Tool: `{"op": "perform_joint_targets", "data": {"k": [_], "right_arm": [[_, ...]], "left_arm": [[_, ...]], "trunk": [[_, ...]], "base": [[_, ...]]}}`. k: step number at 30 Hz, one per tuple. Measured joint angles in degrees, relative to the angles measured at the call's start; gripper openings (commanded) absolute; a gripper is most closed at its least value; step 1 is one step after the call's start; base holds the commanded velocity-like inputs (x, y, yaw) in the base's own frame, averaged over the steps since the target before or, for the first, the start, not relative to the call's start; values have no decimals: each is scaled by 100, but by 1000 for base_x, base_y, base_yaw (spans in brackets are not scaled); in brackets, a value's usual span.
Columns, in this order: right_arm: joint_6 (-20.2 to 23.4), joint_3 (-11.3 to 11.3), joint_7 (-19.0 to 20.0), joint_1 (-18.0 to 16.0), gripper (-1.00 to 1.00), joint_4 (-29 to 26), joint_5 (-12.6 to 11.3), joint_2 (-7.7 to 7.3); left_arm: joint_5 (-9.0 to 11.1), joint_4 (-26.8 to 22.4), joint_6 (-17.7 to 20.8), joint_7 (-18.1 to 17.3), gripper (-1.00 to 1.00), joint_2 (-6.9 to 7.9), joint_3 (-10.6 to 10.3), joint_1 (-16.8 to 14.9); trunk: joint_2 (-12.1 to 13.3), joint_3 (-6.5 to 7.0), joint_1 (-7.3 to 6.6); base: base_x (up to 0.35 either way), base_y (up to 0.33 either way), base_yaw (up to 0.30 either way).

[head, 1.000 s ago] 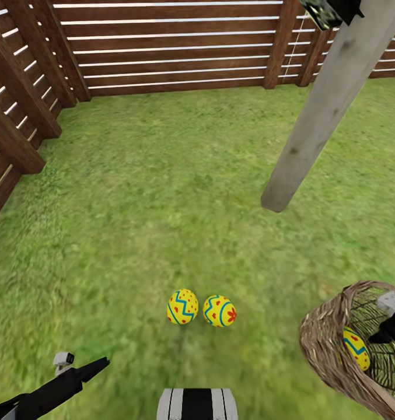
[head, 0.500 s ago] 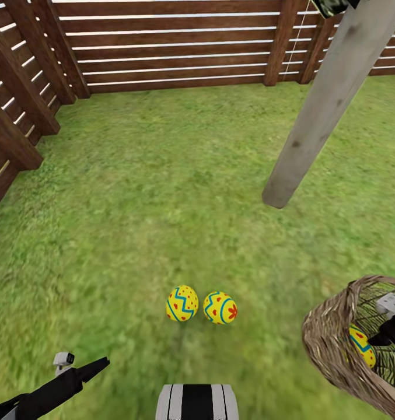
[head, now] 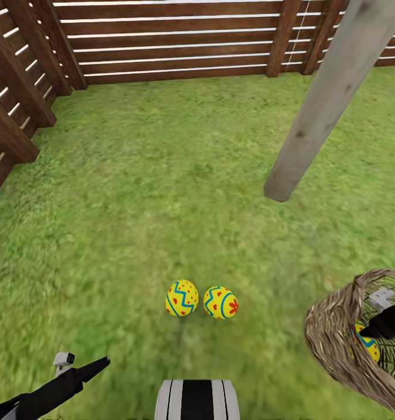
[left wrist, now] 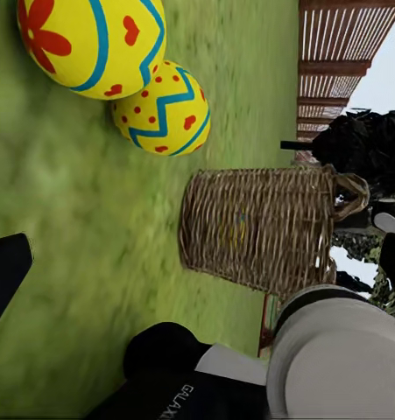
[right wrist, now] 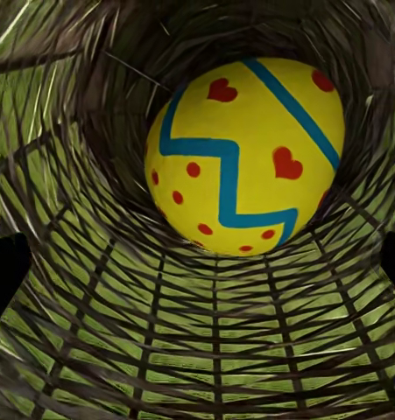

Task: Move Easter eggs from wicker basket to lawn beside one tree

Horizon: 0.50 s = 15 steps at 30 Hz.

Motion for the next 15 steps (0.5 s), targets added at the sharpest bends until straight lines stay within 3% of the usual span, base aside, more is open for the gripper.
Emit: {"op": "perform_joint_targets", "data": {"k": [6, 15], "right_arm": [[-5, -15, -416, -3, 100, 19, -189, 32], [-11, -11, -751, 1, 100, 26, -232, 38]], "left_arm": [[0, 0, -30, 0, 100, -6, -5, 0], [1, -3, -41, 0, 100, -3, -5, 0]], "trunk": [[-8, -133, 15], [-20, -333, 39]], "base": [[0, 0, 0], [0, 0, 0]]}}
